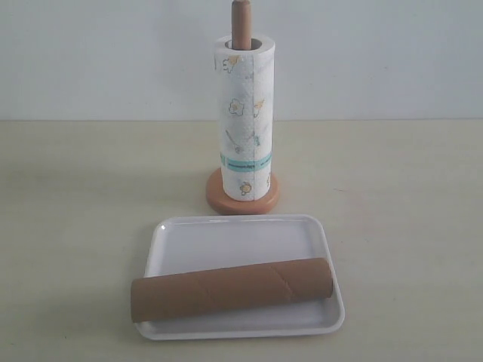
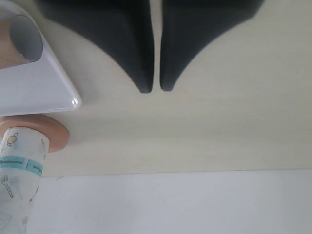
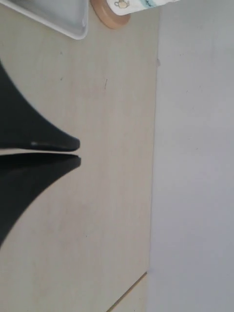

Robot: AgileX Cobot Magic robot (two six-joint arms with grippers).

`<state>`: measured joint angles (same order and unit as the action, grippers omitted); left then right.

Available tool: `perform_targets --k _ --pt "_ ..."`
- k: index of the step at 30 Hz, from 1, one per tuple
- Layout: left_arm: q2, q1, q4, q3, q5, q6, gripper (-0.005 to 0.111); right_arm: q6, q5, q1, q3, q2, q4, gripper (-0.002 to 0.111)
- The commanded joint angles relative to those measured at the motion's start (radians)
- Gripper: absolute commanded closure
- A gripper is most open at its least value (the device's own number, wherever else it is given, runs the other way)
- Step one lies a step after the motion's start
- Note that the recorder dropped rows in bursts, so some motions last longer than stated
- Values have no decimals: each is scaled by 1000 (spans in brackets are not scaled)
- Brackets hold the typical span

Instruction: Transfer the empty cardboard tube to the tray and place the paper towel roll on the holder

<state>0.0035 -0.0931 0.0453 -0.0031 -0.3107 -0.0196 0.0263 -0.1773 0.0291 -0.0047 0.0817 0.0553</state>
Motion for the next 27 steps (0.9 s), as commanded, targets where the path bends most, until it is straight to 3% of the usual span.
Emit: perform_targets --k 1,12,27 --pt "-4 3 -1 3 1 11 103 25 13 -8 5 -31 -5 107" --pt "-4 3 -1 3 1 11 103 16 -144 -8 5 -82 -5 107" --pt "-4 3 -1 3 1 11 103 -26 -147 -8 5 -82 -8 107"
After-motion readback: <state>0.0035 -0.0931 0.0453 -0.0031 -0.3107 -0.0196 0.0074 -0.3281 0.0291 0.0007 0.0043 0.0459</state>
